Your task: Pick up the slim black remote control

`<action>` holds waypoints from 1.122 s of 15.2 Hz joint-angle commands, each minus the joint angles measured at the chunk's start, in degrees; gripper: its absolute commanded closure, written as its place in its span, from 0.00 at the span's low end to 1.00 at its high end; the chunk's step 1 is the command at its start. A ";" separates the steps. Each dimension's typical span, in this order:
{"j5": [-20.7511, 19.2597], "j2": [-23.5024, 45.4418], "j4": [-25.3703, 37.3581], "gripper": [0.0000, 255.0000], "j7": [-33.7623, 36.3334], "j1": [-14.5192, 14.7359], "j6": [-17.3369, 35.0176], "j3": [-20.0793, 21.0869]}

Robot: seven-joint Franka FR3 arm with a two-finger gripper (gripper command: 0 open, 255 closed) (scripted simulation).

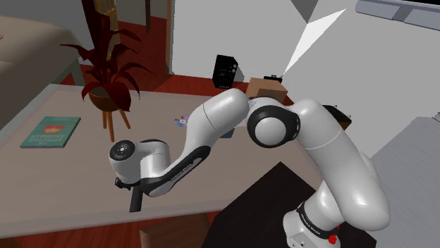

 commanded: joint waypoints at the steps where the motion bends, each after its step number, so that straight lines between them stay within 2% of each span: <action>1: -0.05 0.13 -0.11 1.00 0.04 -0.02 -0.02 -0.09; 9: -0.03 0.24 0.07 1.00 0.05 0.05 -0.09 -0.08; 17: 1.46 -4.89 -2.89 1.00 -1.12 -1.28 -2.42 1.65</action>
